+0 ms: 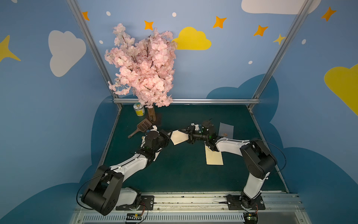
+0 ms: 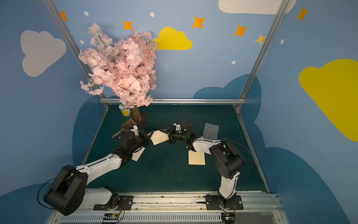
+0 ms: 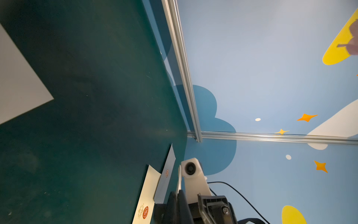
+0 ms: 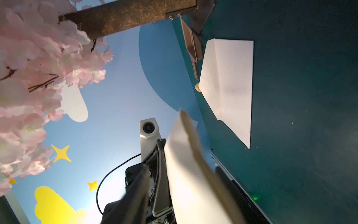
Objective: Fold the letter paper in half and place it into the envelope
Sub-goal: Fold the letter paper at the center of the board.
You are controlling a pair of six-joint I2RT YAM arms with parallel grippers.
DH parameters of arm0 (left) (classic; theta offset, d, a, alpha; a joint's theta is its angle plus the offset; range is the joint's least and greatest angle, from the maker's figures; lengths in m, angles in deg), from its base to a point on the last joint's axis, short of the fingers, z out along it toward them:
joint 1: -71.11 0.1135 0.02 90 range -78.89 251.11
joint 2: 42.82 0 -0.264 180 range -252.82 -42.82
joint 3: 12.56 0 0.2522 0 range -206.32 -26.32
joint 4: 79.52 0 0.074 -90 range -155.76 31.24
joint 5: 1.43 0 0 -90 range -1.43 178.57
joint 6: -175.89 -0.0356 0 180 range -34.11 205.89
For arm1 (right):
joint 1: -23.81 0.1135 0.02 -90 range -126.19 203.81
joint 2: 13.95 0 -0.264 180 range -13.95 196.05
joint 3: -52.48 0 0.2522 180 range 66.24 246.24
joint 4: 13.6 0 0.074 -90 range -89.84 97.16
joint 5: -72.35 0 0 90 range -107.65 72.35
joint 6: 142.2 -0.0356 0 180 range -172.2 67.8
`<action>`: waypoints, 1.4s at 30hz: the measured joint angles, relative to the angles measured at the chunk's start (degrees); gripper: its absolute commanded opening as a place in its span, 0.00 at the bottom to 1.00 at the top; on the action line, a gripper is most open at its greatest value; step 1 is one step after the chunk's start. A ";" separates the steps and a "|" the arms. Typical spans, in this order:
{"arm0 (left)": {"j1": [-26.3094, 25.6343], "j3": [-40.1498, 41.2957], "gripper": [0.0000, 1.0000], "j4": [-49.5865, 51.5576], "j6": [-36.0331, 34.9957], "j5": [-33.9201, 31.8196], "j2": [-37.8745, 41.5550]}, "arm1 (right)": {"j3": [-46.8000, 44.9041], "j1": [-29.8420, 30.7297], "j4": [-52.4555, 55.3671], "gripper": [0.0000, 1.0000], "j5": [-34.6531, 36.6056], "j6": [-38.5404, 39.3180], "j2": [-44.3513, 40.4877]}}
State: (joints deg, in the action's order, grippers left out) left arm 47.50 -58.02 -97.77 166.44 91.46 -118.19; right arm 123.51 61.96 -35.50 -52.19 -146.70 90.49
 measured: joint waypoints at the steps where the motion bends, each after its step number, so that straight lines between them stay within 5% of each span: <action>1: -0.15 0.02 0.03 0.76 -0.17 -0.68 0.26 | 0.04 0.15 0.09 0.19 0.26 -0.07 0.00; 5: -0.15 0.04 0.12 2.08 -1.53 -1.05 0.33 | 0.04 0.57 0.96 0.01 0.48 0.39 0.00; 8: 0.50 0.02 0.24 1.49 -3.30 1.86 -0.17 | 0.42 0.50 2.84 0.00 -0.72 1.57 0.00; 13: 2.67 -0.02 0.28 -1.62 -6.08 12.00 -2.99 | 1.36 -0.20 4.76 0.00 -4.76 4.87 0.00; 27: 7.91 0.02 0.20 -11.54 -8.33 37.03 -6.67 | 4.35 -1.77 11.06 0.00 -15.10 14.27 0.11; 42: 10.43 0.68 0.08 -15.13 -7.34 46.77 -7.78 | 12.79 -2.71 29.44 0.00 -20.59 27.23 -0.26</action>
State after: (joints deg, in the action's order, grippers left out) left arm 57.92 -57.35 -112.90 159.10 138.24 -125.97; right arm 136.30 59.25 -6.05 -72.78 -119.46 90.23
